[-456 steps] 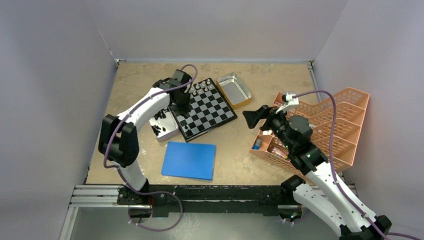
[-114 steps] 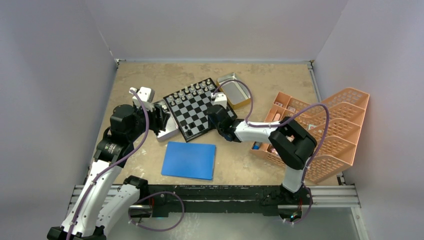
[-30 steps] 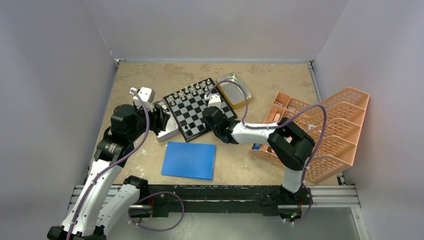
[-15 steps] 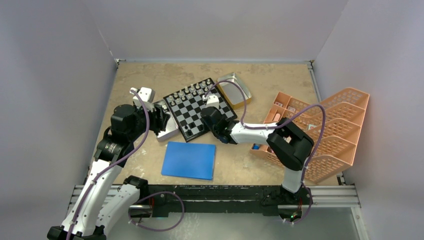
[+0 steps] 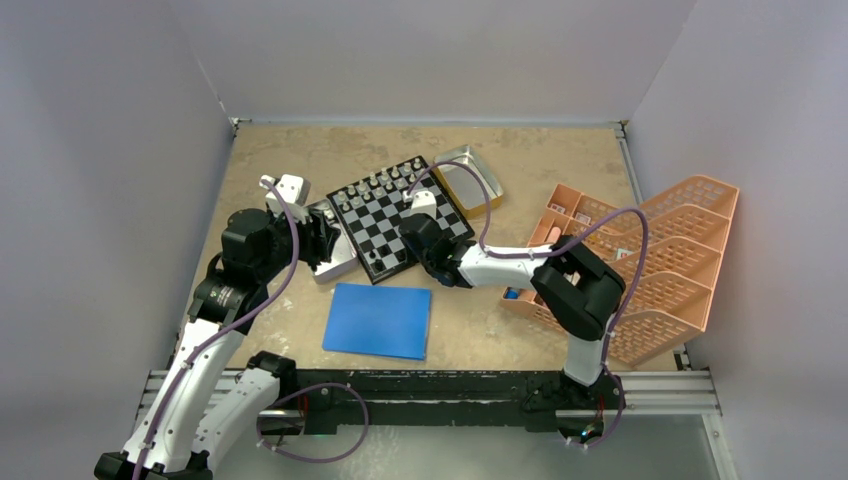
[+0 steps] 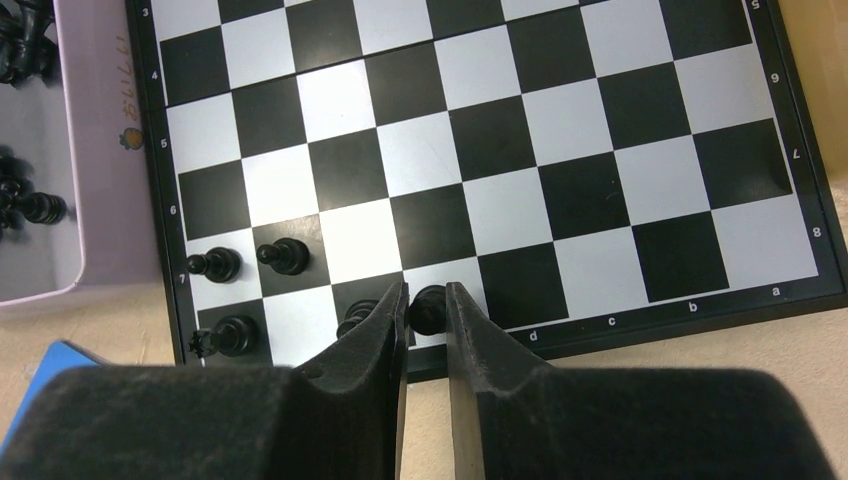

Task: Set up the chess pieces on the board
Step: Adjust the chess piece on the chessboard, then pick up the chess piece from the storage box.

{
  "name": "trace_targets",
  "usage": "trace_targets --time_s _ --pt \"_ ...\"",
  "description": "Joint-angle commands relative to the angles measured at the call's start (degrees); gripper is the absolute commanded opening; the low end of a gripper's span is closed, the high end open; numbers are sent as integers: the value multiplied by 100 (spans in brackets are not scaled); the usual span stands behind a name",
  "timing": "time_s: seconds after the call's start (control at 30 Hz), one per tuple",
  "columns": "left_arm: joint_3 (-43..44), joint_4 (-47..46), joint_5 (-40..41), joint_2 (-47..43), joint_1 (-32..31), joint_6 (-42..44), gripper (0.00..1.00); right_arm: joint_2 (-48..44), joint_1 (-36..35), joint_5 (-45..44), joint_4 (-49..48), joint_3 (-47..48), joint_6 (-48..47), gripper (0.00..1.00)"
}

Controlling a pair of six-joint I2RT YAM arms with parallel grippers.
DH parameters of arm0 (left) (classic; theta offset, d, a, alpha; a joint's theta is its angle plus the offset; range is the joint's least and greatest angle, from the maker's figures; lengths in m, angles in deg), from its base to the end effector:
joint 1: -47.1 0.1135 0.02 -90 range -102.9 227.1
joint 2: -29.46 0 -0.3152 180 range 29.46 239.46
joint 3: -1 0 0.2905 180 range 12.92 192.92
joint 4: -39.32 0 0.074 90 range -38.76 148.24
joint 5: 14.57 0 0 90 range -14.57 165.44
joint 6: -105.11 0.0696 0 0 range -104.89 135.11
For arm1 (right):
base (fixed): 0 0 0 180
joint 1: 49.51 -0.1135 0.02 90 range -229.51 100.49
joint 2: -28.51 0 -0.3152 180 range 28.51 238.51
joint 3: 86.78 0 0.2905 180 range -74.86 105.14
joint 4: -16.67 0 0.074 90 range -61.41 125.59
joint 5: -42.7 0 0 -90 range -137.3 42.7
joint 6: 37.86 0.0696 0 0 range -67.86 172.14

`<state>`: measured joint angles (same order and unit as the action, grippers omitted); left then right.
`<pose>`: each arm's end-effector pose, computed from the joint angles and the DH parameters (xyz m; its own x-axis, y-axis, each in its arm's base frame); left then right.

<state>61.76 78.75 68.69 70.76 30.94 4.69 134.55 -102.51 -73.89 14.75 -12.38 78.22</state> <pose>0.1818 -0.0612 0.3694 -0.3918 -0.0735 -0.9171 0.3167 0.9251 -0.2094 0.3094 0.3588 0.1965 -0.4791 0.0175 -0.8776 -0.3002 0.9363 0.1825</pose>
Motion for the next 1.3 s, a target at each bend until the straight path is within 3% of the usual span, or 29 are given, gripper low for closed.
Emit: trace_targets --time_s 0.0,0.4,0.8,1.03,1.27 --pt "-15 -158 50 -8 -10 -31 56 94 -36 -246 3 258 4 21" --pt "-8 -167 41 -6 -10 -31 56 73 -43 -304 46 274 24 22" --pt "-2 -174 68 79 -10 -71 56 -208 -45 -231 106 291 117 35" --pt "247 107 269 675 -10 -576 55 -1032 -45 -291 352 164 264 45" --pt "603 544 1019 1413 20 -789 53 -2409 -45 -136 209 -404 232 53"
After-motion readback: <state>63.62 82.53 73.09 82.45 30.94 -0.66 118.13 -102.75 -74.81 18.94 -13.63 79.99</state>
